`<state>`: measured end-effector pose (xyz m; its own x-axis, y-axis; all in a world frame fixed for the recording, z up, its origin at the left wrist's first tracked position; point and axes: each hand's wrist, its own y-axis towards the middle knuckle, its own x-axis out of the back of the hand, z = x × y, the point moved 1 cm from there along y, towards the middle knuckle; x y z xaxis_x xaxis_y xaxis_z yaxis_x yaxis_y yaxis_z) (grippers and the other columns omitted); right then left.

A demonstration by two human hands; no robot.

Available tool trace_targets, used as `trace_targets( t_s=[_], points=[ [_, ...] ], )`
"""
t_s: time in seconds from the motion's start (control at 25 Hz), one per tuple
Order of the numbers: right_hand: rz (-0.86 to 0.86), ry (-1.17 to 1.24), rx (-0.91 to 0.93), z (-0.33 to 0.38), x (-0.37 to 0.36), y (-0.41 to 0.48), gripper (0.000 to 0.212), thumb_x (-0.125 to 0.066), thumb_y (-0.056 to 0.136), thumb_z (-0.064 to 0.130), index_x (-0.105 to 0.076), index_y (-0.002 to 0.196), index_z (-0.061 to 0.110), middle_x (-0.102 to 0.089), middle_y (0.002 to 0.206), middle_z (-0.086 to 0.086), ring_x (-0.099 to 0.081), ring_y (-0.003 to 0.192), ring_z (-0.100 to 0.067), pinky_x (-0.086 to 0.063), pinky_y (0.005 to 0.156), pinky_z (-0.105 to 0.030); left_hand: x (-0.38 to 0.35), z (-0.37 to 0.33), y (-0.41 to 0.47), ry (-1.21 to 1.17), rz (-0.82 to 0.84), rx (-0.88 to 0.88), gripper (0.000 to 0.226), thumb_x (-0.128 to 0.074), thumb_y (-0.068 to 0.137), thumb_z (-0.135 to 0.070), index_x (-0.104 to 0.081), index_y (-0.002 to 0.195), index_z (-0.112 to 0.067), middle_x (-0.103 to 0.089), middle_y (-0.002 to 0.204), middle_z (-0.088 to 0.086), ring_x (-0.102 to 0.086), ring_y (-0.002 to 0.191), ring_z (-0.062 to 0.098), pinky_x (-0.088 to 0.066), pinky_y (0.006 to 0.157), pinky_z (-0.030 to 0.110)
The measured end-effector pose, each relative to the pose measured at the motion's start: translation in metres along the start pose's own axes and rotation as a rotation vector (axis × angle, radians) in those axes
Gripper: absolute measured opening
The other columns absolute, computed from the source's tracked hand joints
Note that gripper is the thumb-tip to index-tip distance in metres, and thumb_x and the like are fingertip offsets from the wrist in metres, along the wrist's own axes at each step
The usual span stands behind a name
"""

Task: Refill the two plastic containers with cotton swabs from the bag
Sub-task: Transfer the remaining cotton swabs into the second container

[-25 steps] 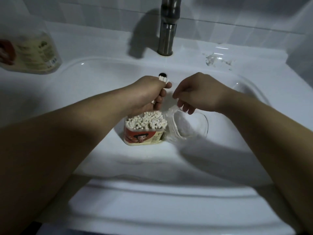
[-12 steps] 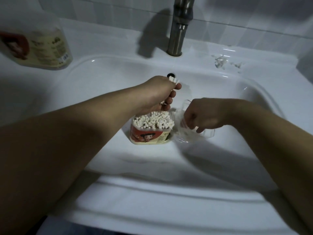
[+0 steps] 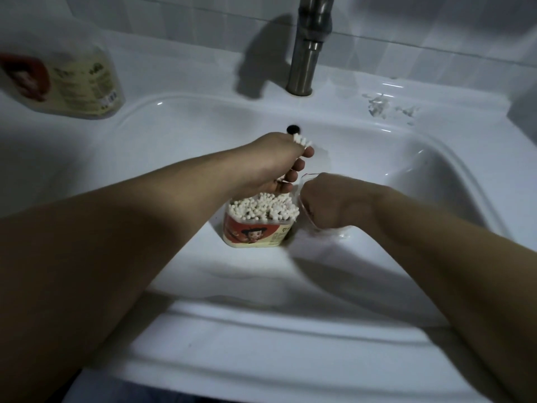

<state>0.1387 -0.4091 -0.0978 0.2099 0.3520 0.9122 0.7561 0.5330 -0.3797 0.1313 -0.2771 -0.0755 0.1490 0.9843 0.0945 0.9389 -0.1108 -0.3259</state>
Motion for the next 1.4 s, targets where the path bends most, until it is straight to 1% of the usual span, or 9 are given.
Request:
trace_targets(
  t_s=[0.32, 0.48, 0.6, 0.68, 0.88, 1.0, 1.12, 1.28, 1.4],
  points=[
    [0.071, 0.006, -0.011, 0.000, 0.005, -0.008, 0.038, -0.051, 0.097, 0.022, -0.045, 0.060, 0.020, -0.049, 0.066, 0.004, -0.052, 0.067, -0.020, -0.045, 0.070, -0.030, -0.001, 0.000, -0.003, 0.010, 0.055, -0.044, 0.018, -0.043, 0.108, -0.025, -0.057, 0.102, -0.016, -0.067, 0.077, 0.004, -0.058, 0.061, 0.015, -0.046, 0.061, 0.029],
    [0.052, 0.035, 0.020, -0.002, 0.007, -0.008, 0.027, -0.046, 0.100, 0.018, -0.046, 0.072, 0.016, -0.048, 0.074, 0.003, -0.050, 0.071, -0.018, -0.039, 0.070, -0.027, -0.002, 0.000, -0.005, 0.017, 0.073, -0.042, 0.018, -0.040, 0.109, -0.022, -0.055, 0.102, -0.015, -0.070, 0.092, 0.009, -0.062, 0.068, 0.018, -0.048, 0.060, 0.028],
    [0.042, 0.077, -0.013, -0.004, 0.014, -0.010, 0.030, -0.046, 0.099, 0.022, -0.041, 0.070, 0.025, -0.046, 0.072, 0.005, -0.045, 0.063, -0.011, -0.038, 0.065, -0.026, -0.003, 0.001, -0.006, 0.089, 0.075, -0.047, 0.020, -0.039, 0.109, -0.020, -0.056, 0.100, -0.014, -0.067, 0.093, 0.009, -0.060, 0.065, 0.016, -0.047, 0.057, 0.026],
    [-0.002, 0.126, -0.034, -0.007, 0.023, -0.013, 0.024, -0.053, 0.095, 0.023, -0.047, 0.071, 0.027, -0.047, 0.070, 0.009, -0.046, 0.064, -0.011, -0.036, 0.059, -0.026, -0.004, 0.002, -0.005, 0.166, 0.095, -0.058, 0.022, -0.037, 0.109, -0.018, -0.057, 0.099, -0.013, -0.066, 0.092, 0.010, -0.060, 0.065, 0.016, -0.045, 0.055, 0.026],
    [-0.134, 0.492, -0.143, -0.027, 0.036, -0.027, 0.017, -0.061, 0.092, 0.015, -0.074, 0.081, 0.017, -0.075, 0.068, 0.004, -0.073, 0.064, -0.007, -0.059, 0.077, -0.028, -0.002, 0.003, -0.004, 0.245, 0.097, -0.063, 0.022, -0.037, 0.108, -0.017, -0.057, 0.100, -0.013, -0.071, 0.106, 0.015, -0.064, 0.076, 0.020, -0.049, 0.057, 0.028],
    [-0.363, 0.880, -0.192, -0.038, 0.041, -0.033, 0.008, -0.069, 0.092, 0.012, -0.072, 0.100, 0.014, -0.077, 0.073, -0.004, -0.075, 0.064, -0.017, -0.062, 0.070, -0.029, 0.000, 0.004, -0.003, 0.238, 0.082, -0.079, 0.021, -0.039, 0.109, -0.022, -0.059, 0.105, -0.015, -0.072, 0.107, 0.007, -0.068, 0.085, 0.019, -0.054, 0.062, 0.029],
    [-0.508, 1.231, -0.173, -0.042, 0.040, -0.030, 0.027, -0.069, 0.092, 0.003, -0.067, 0.117, 0.011, -0.076, 0.077, -0.014, -0.075, 0.066, -0.028, -0.064, 0.068, -0.033, 0.000, 0.006, -0.002, 0.154, 0.084, -0.100, 0.026, -0.039, 0.110, -0.027, -0.060, 0.118, -0.013, -0.076, 0.106, 0.004, -0.074, 0.091, 0.018, -0.062, 0.072, 0.031],
    [-0.623, 1.384, -0.160, -0.038, 0.038, -0.024, 0.011, -0.067, 0.092, 0.000, -0.072, 0.102, 0.001, -0.076, 0.085, -0.020, -0.074, 0.078, -0.038, -0.064, 0.076, -0.044, 0.000, 0.002, -0.006, 0.002, 0.119, -0.086, 0.027, -0.040, 0.110, -0.021, -0.065, 0.112, -0.010, -0.078, 0.101, 0.008, -0.074, 0.084, 0.017, -0.061, 0.080, 0.032],
    [-0.678, 1.331, -0.185, -0.038, 0.036, -0.023, 0.008, -0.073, 0.090, 0.008, -0.076, 0.095, 0.012, -0.077, 0.077, -0.005, -0.073, 0.072, -0.018, -0.060, 0.061, -0.029, -0.001, 0.001, -0.007, -0.006, 0.129, -0.077, 0.028, -0.039, 0.110, -0.018, -0.064, 0.113, -0.007, -0.077, 0.088, 0.006, -0.071, 0.075, 0.013, -0.061, 0.070, 0.026]
  ],
)
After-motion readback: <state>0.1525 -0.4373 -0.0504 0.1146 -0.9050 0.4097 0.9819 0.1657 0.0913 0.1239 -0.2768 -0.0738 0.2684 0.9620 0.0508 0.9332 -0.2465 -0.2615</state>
